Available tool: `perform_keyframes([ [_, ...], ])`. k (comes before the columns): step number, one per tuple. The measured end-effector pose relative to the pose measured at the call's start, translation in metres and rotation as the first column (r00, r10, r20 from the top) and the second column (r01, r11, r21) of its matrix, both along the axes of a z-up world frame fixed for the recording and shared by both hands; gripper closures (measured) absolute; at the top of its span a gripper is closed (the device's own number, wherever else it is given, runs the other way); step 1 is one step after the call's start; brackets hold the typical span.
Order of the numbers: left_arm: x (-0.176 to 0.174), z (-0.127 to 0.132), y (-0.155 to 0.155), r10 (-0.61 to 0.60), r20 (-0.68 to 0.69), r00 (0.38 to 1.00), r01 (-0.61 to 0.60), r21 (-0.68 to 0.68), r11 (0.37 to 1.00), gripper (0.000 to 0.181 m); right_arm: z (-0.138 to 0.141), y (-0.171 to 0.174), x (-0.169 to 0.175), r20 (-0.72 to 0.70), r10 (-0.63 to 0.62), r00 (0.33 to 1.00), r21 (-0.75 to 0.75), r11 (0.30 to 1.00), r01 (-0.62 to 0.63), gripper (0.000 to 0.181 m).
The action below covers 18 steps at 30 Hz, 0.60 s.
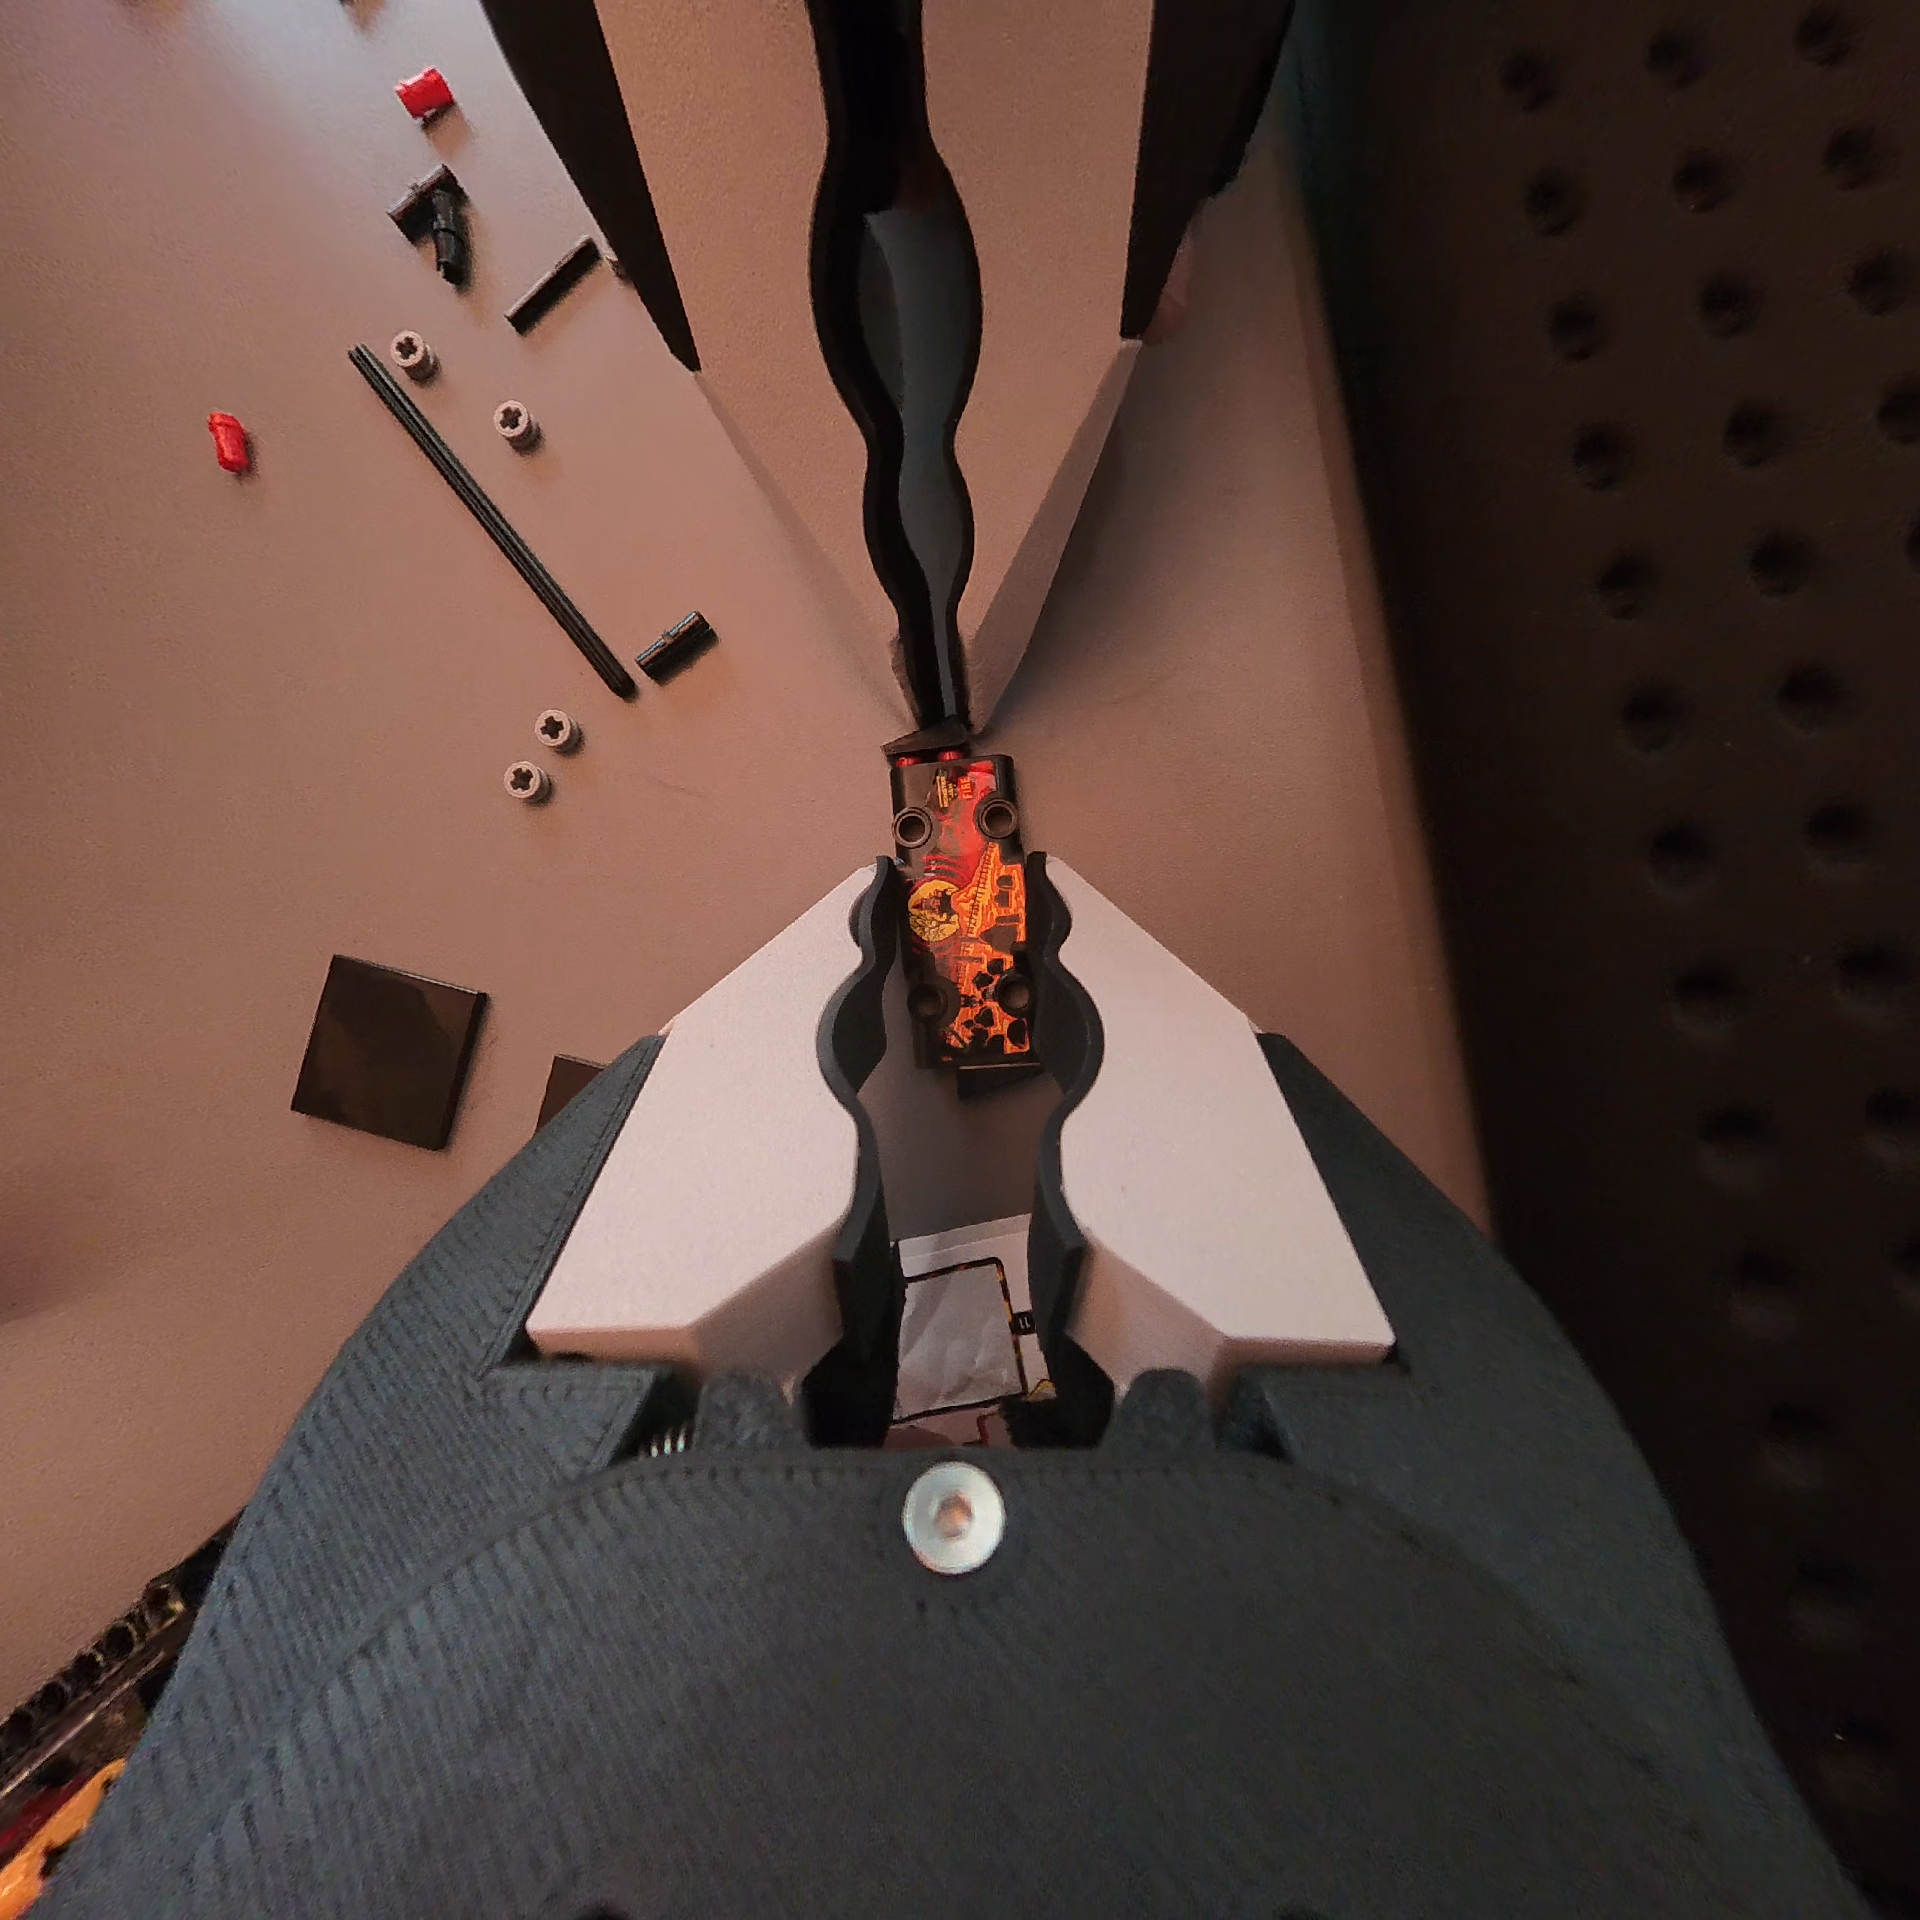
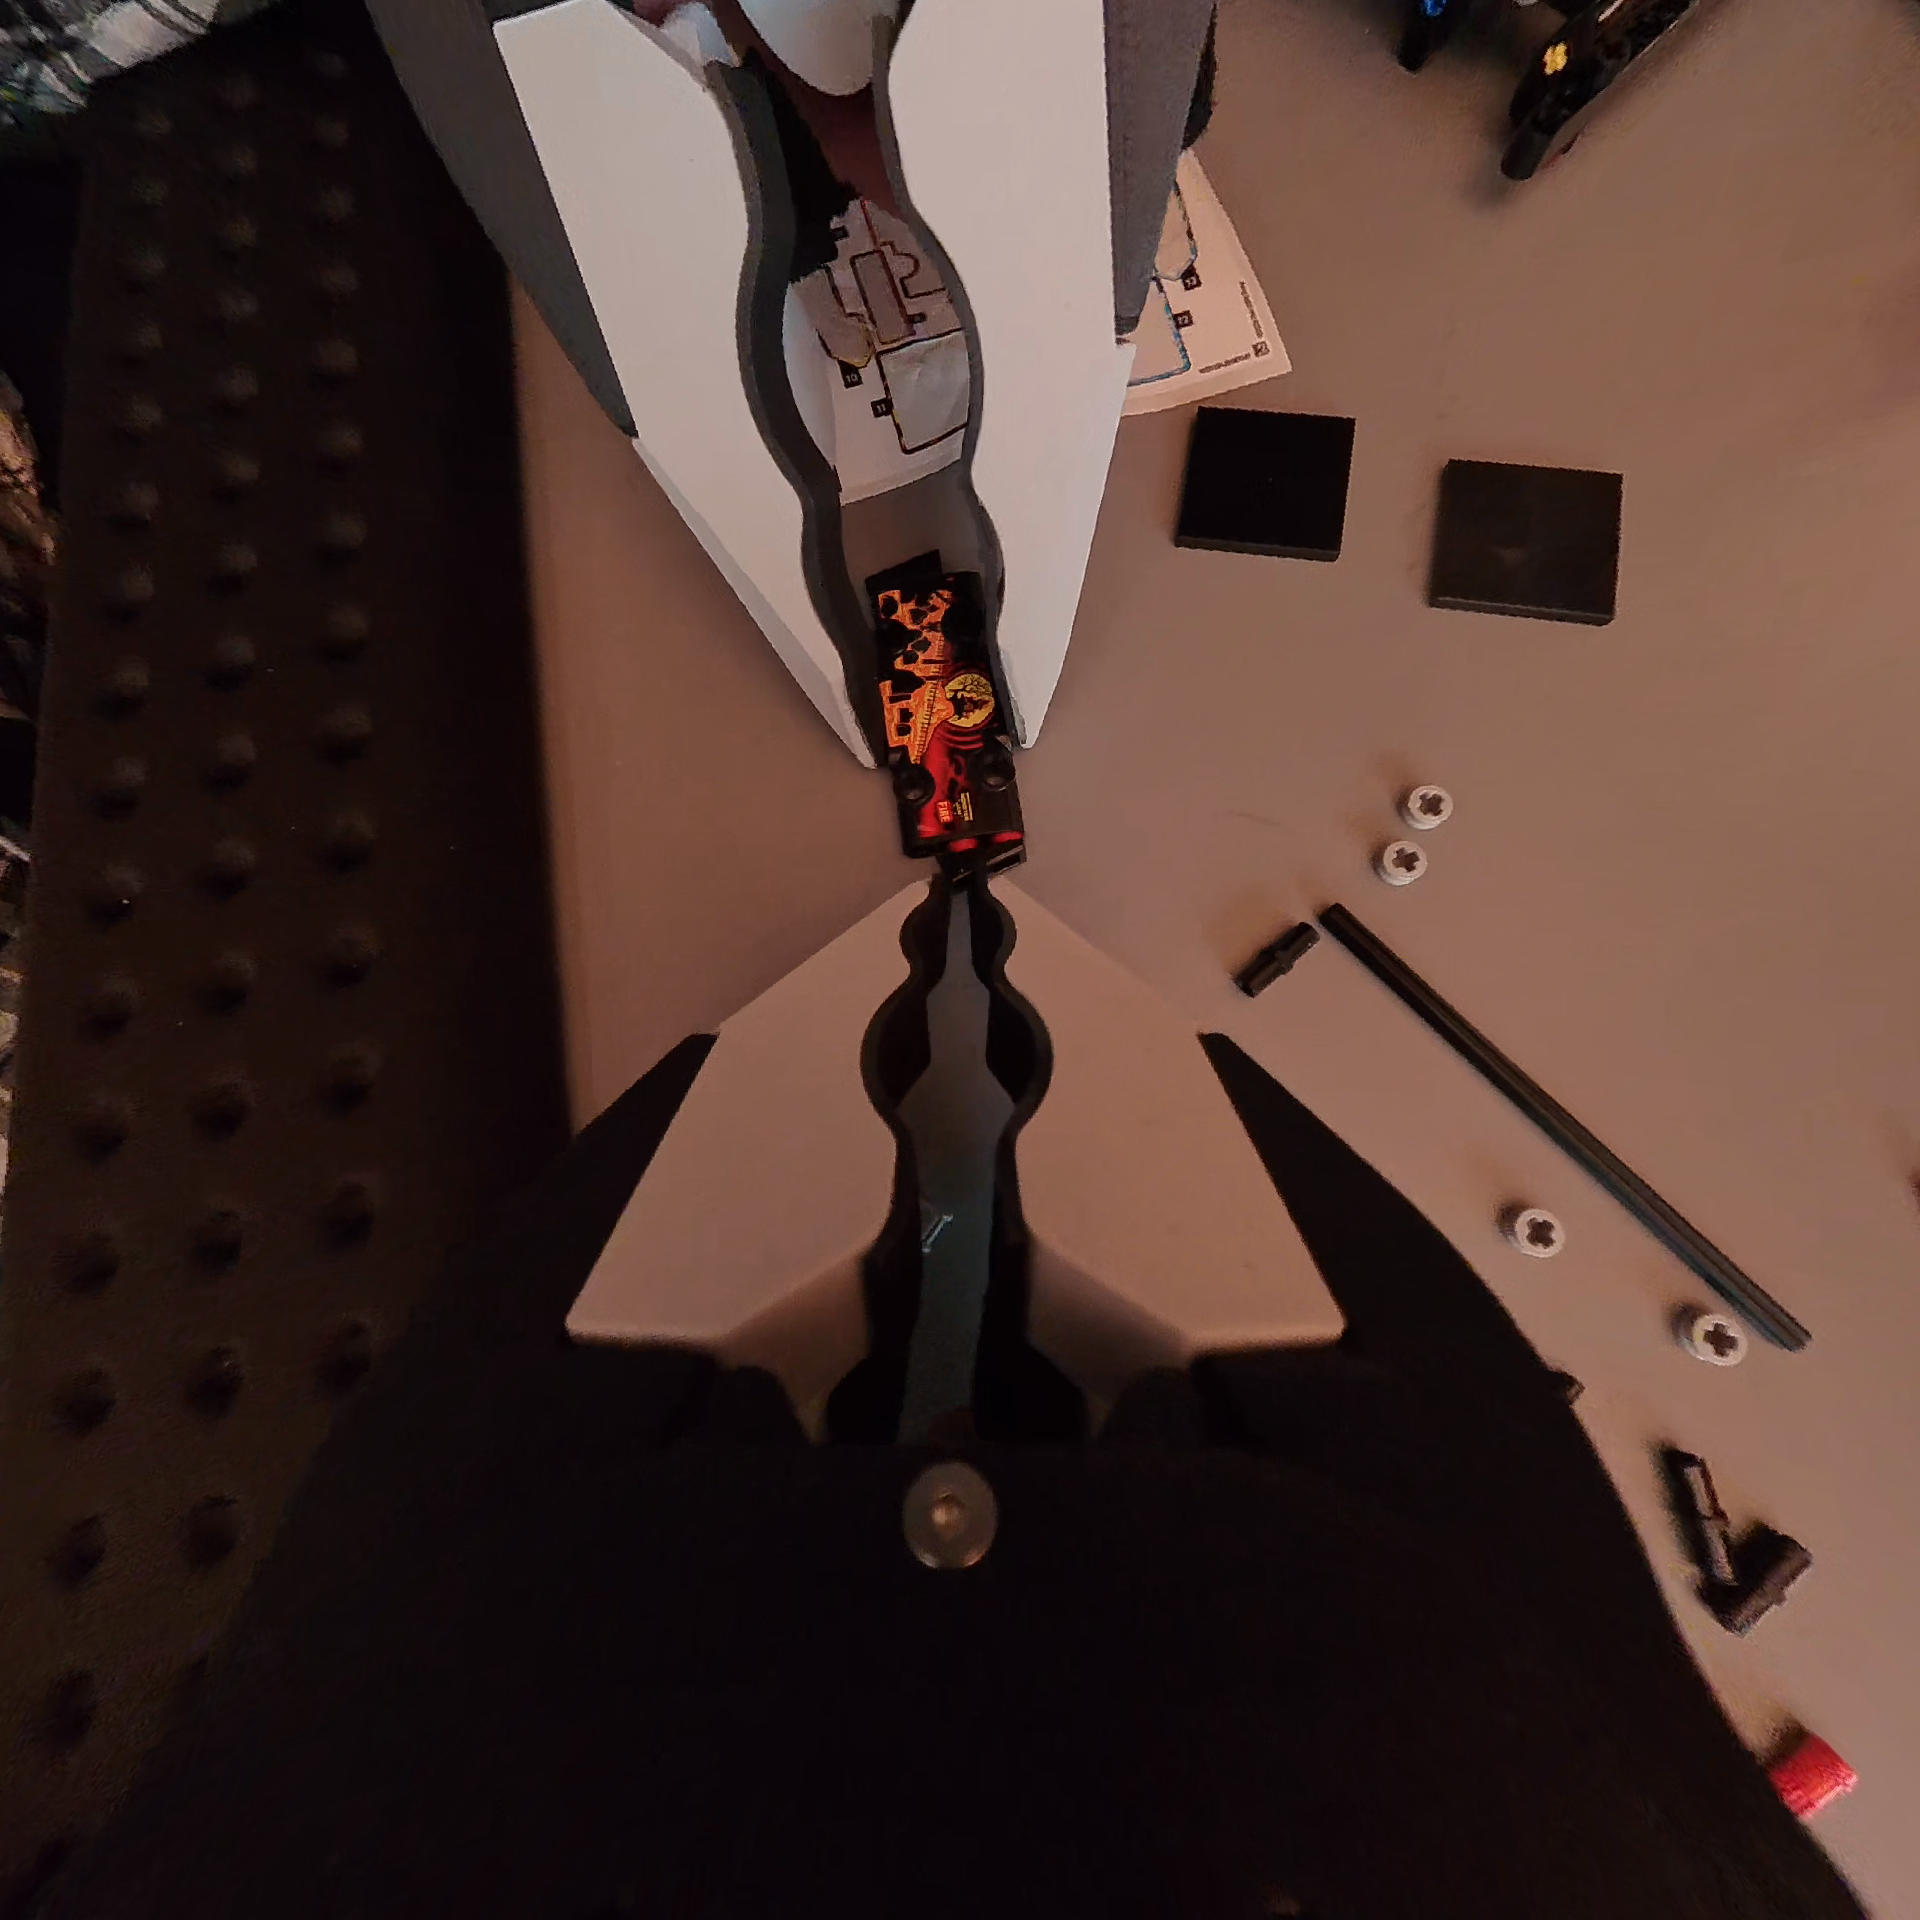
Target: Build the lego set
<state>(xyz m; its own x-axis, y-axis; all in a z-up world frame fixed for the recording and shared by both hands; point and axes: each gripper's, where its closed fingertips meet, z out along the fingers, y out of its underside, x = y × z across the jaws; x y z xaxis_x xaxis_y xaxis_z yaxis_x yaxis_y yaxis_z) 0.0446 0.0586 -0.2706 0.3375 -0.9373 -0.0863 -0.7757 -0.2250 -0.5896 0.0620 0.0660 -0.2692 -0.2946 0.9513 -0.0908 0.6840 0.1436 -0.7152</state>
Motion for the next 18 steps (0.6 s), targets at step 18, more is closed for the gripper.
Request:
perform_keyframes([
  [18, 0.0015, 0.0026, 0.0013, -0.034, -0.037, 0.999, 0.039, 0.147, 0.988, 0.157, 0.0004, 0.0011, 0.0008, -0.003, -0.006, 1.000, -0.042, 0.999, 0.006, 0.179],
])
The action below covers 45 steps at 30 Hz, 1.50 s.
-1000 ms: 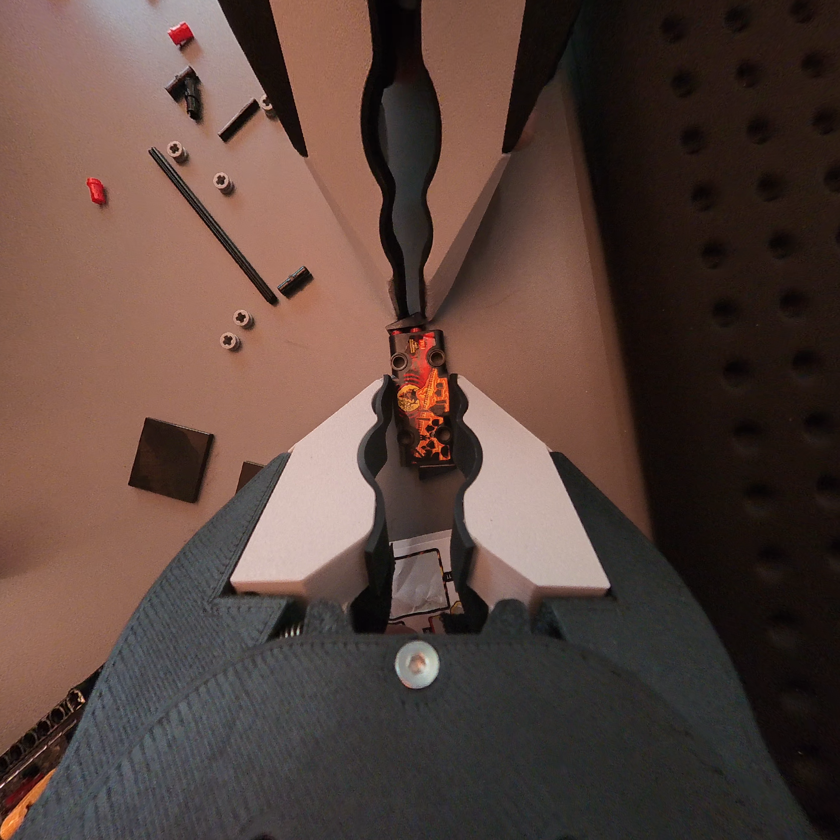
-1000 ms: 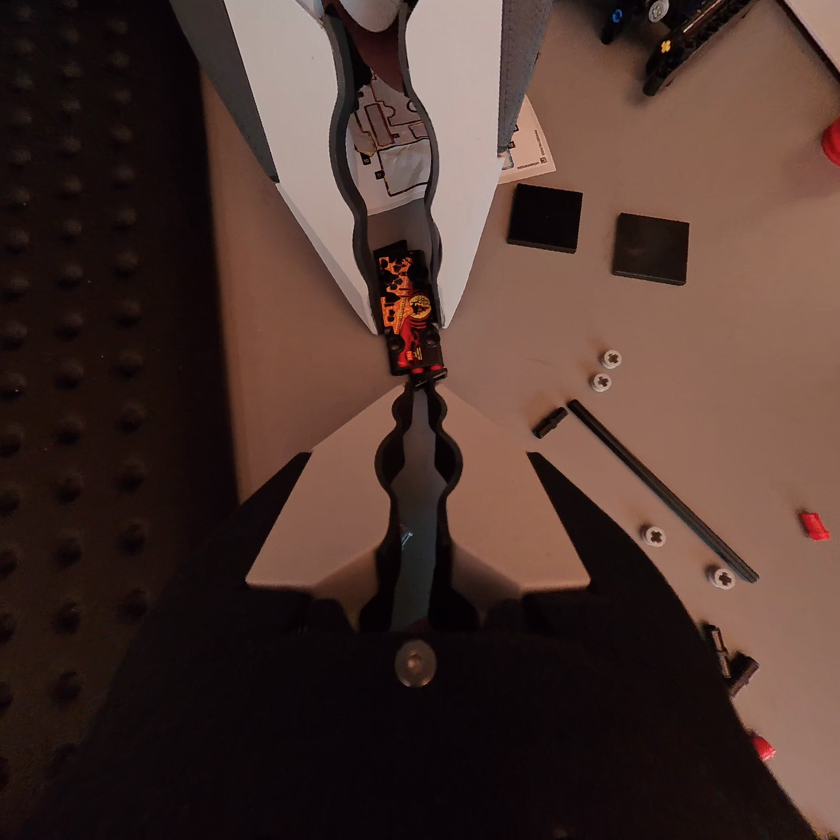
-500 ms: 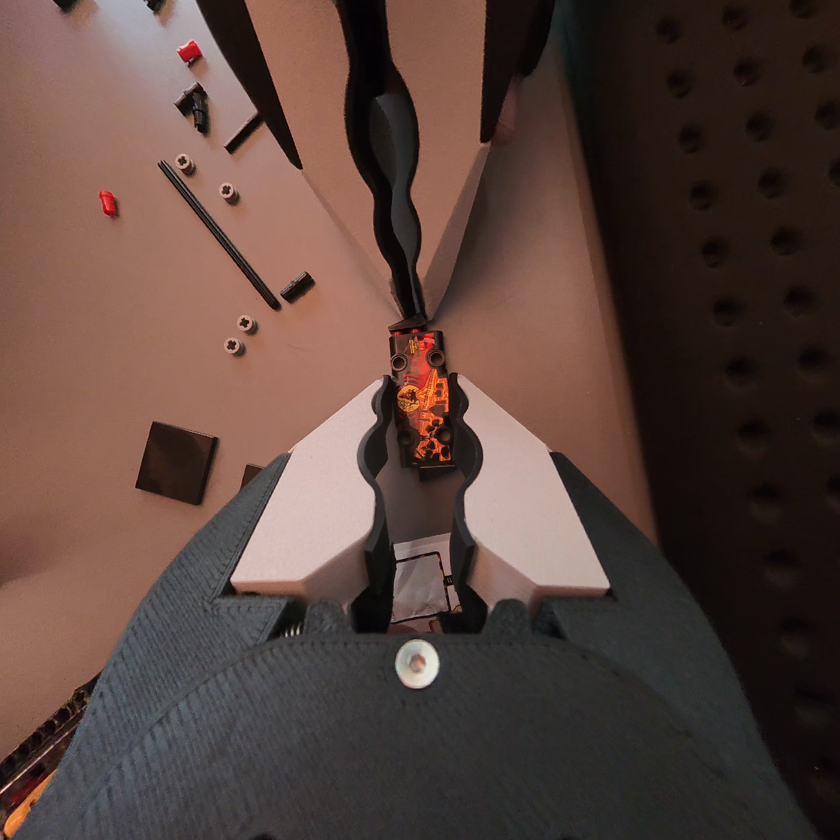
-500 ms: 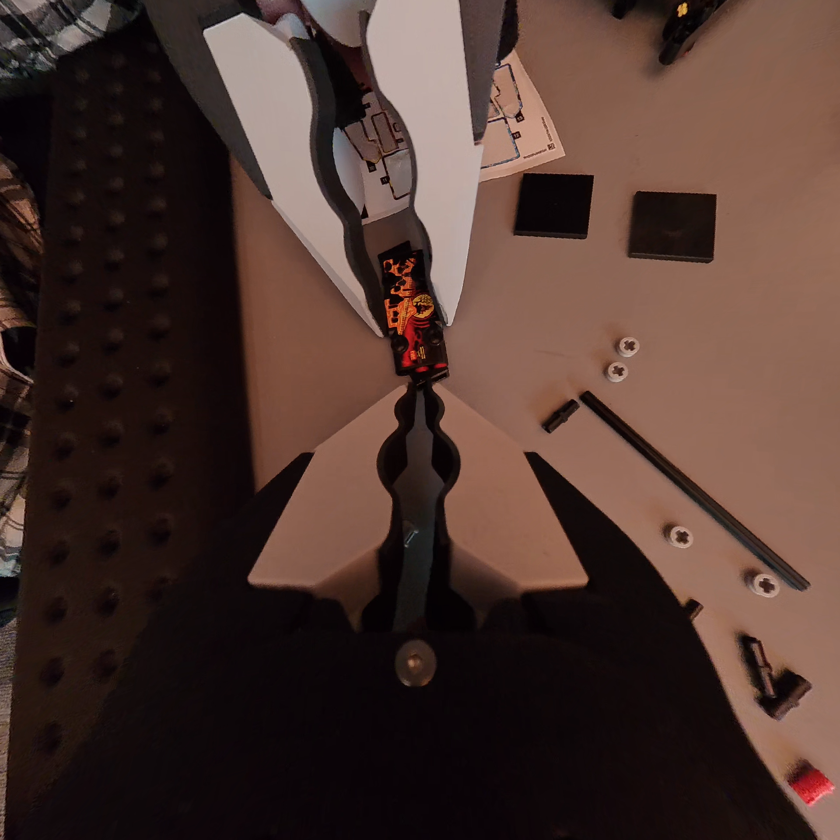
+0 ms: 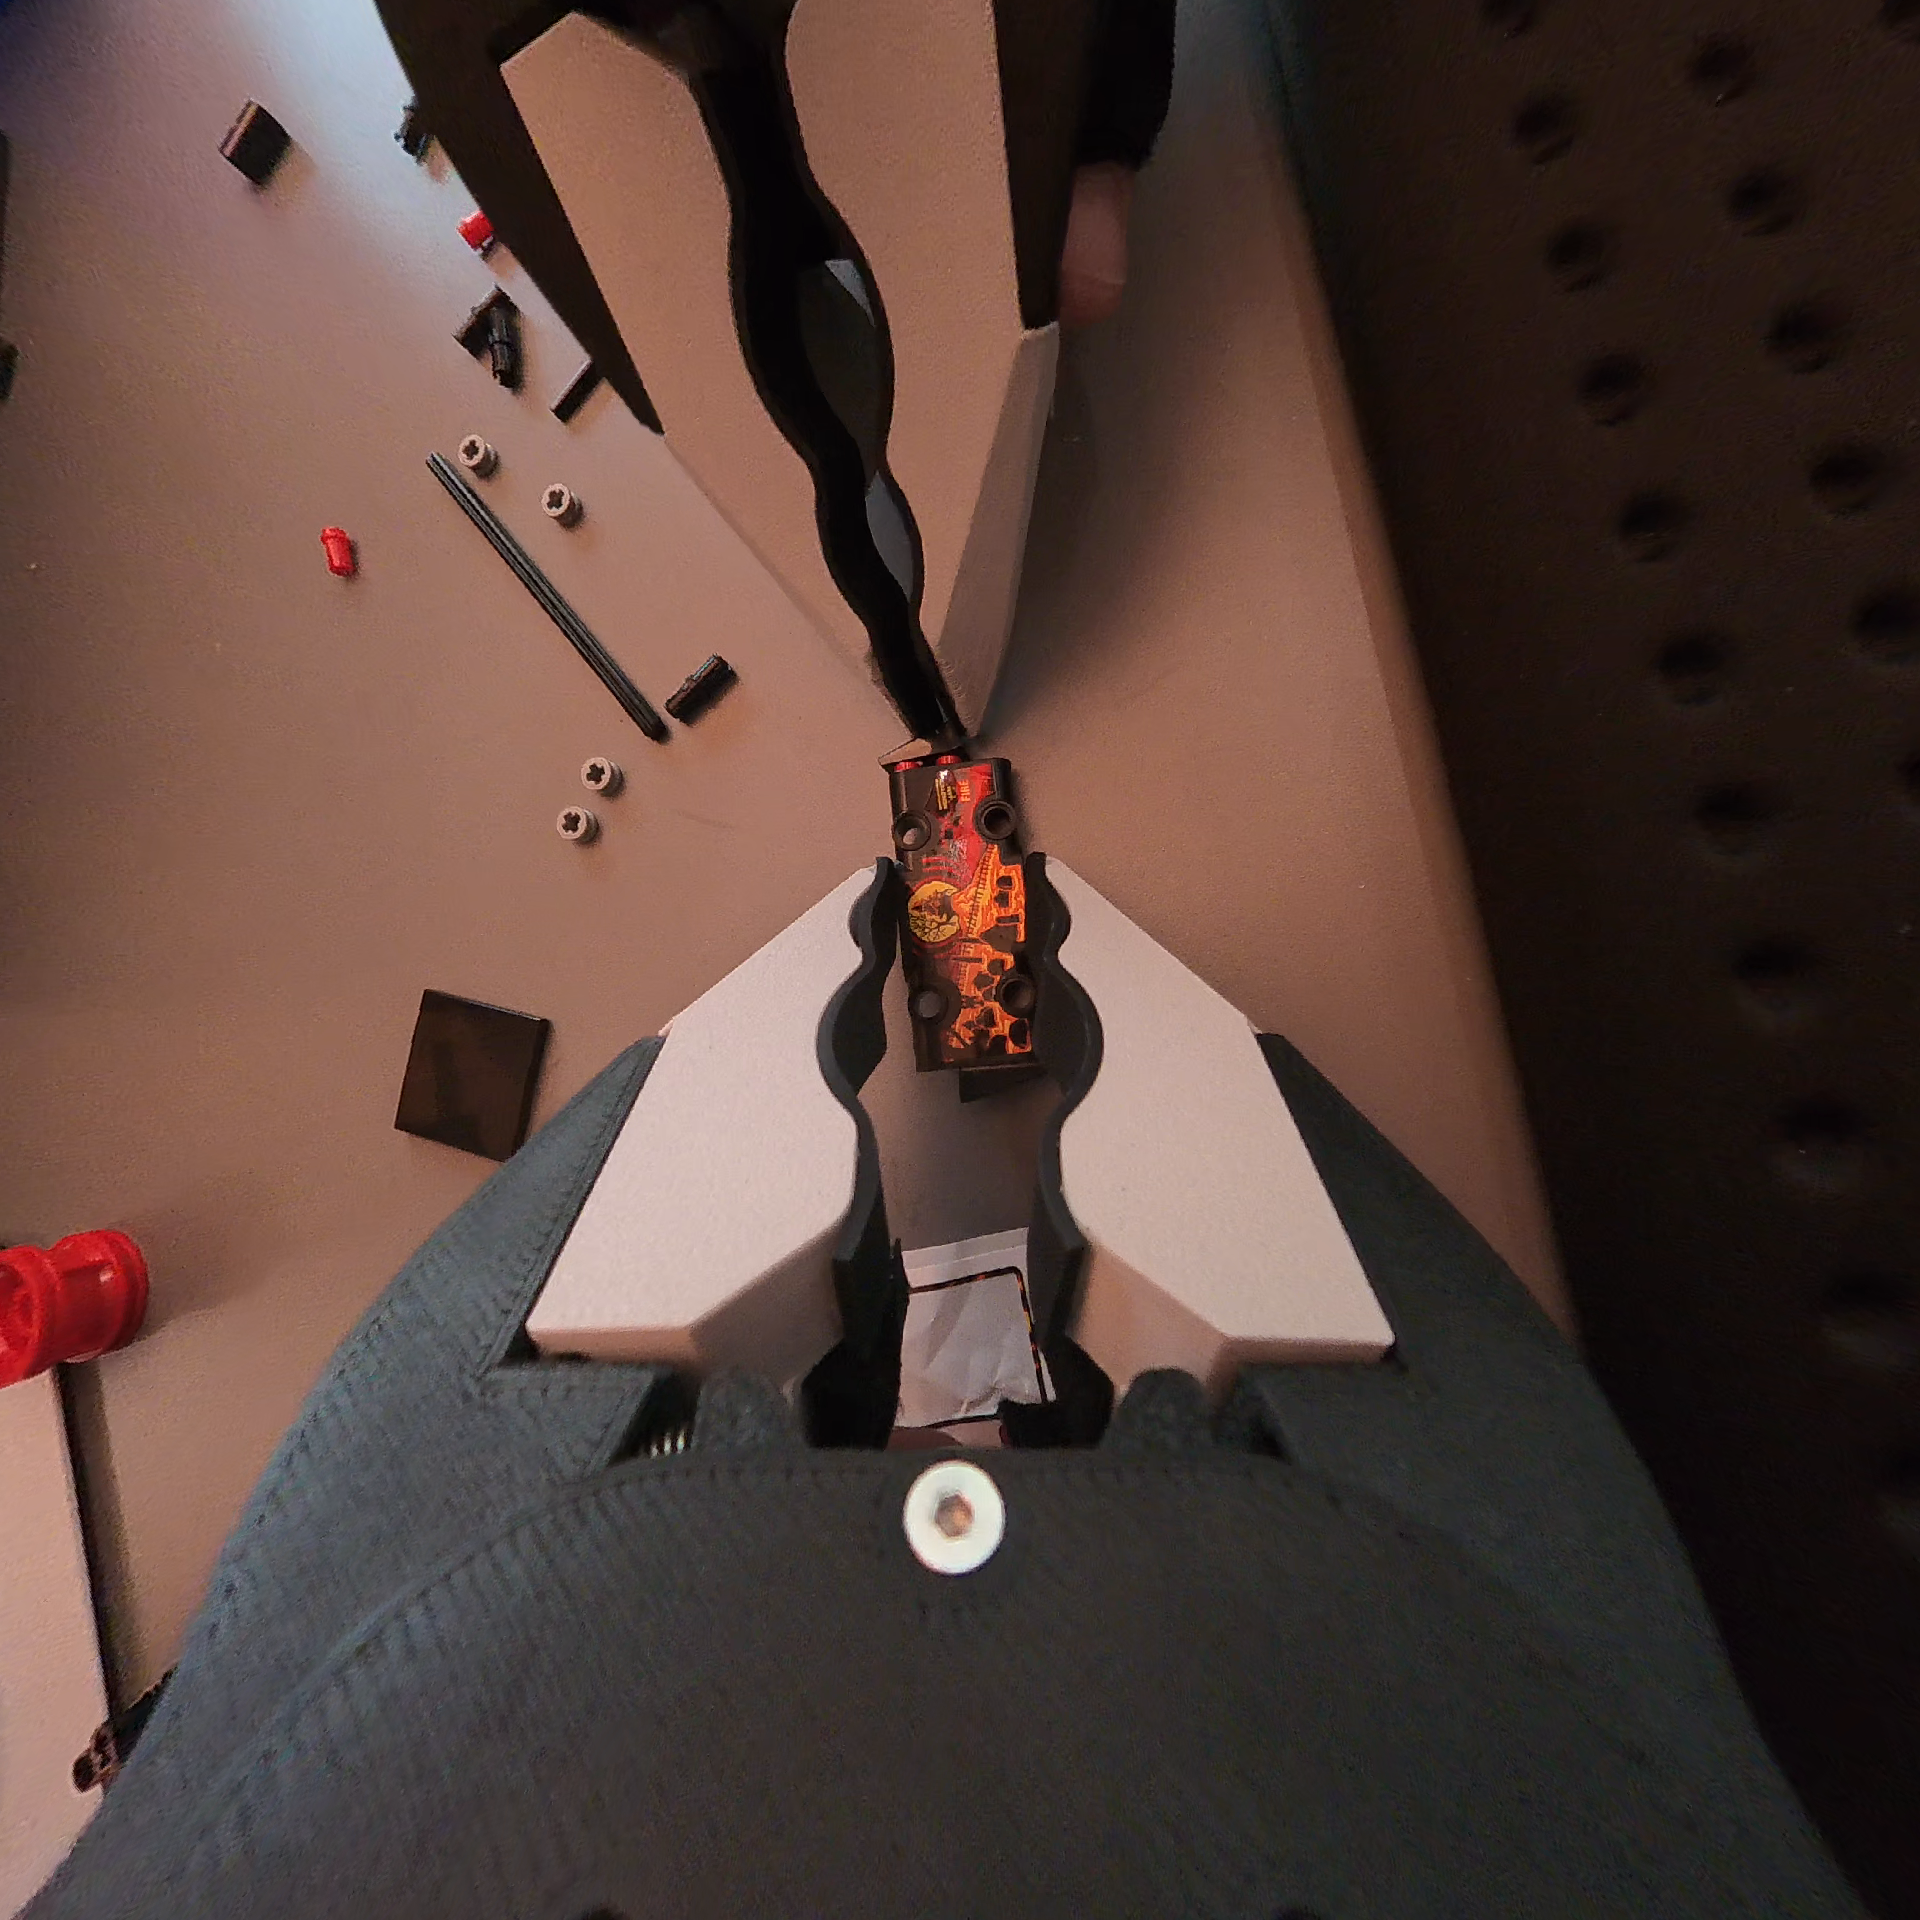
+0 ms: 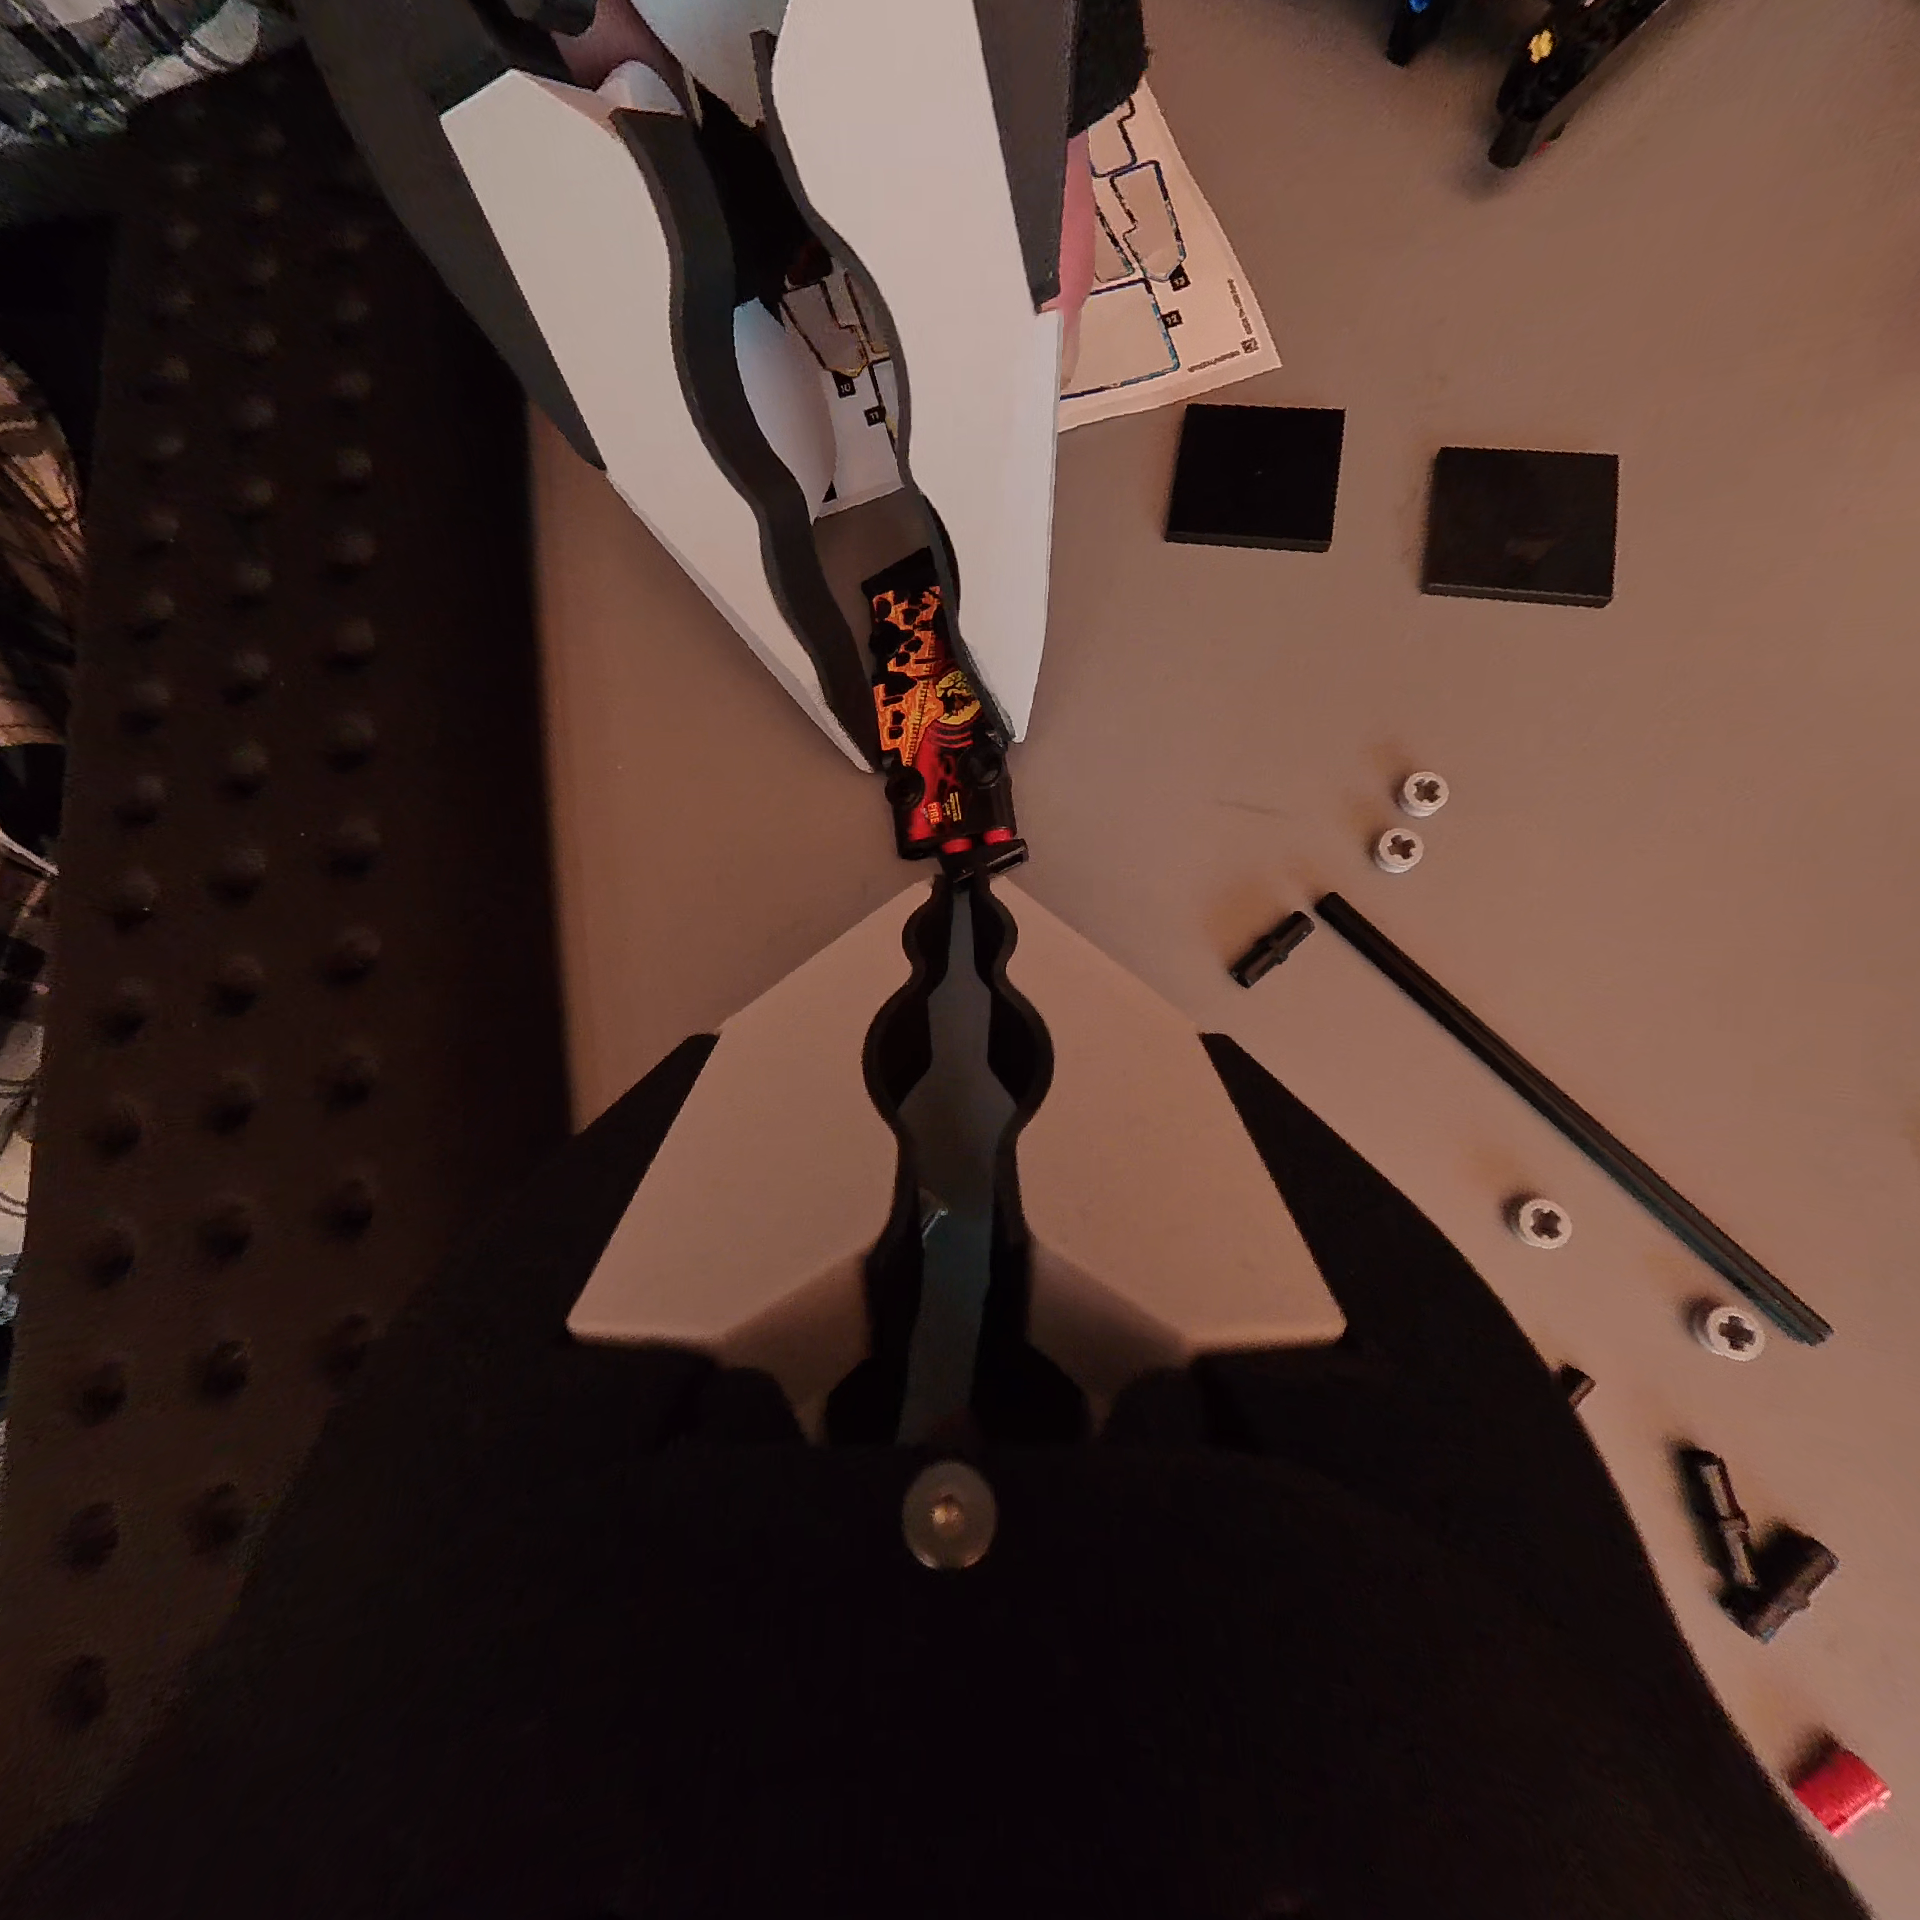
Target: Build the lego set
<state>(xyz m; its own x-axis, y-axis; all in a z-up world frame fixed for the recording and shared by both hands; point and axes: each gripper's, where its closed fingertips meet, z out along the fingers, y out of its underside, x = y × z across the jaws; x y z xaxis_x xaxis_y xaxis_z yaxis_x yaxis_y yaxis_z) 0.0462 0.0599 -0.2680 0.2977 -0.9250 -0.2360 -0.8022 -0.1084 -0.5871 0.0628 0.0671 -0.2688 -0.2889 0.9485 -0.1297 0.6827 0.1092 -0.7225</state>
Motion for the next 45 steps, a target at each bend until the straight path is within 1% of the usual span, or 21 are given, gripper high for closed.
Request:
perform_keyframes([
  [8, 0.0002, -0.0006, 0.0000, -0.018, 0.035, 0.999, 0.019, -0.032, 0.999, 0.157, -0.0002, -0.0003, 0.0008, -0.018, 0.007, 1.000, 0.047, 0.999, -0.007, 0.180],
  [14, 0.0006, 0.0000, -0.0001, -0.033, 0.013, 0.999, 0.033, -0.004, 0.999, 0.157, 0.0004, -0.0008, 0.0019, -0.024, 0.016, 1.000, 0.049, 0.999, -0.015, 0.180],
  [27, 0.0006, -0.0002, -0.0003, -0.028, 0.033, 0.999, 0.029, -0.020, 0.999, 0.157, 0.0012, -0.0023, 0.0027, -0.041, 0.025, 0.999, 0.086, 0.996, -0.022, 0.180],
  [45, 0.0012, 0.0006, 0.0003, -0.037, 0.004, 0.999, 0.037, 0.020, 0.999, 0.157, 0.0013, -0.0009, 0.0028, -0.038, 0.013, 0.999, 0.087, 0.996, -0.010, 0.181],
])
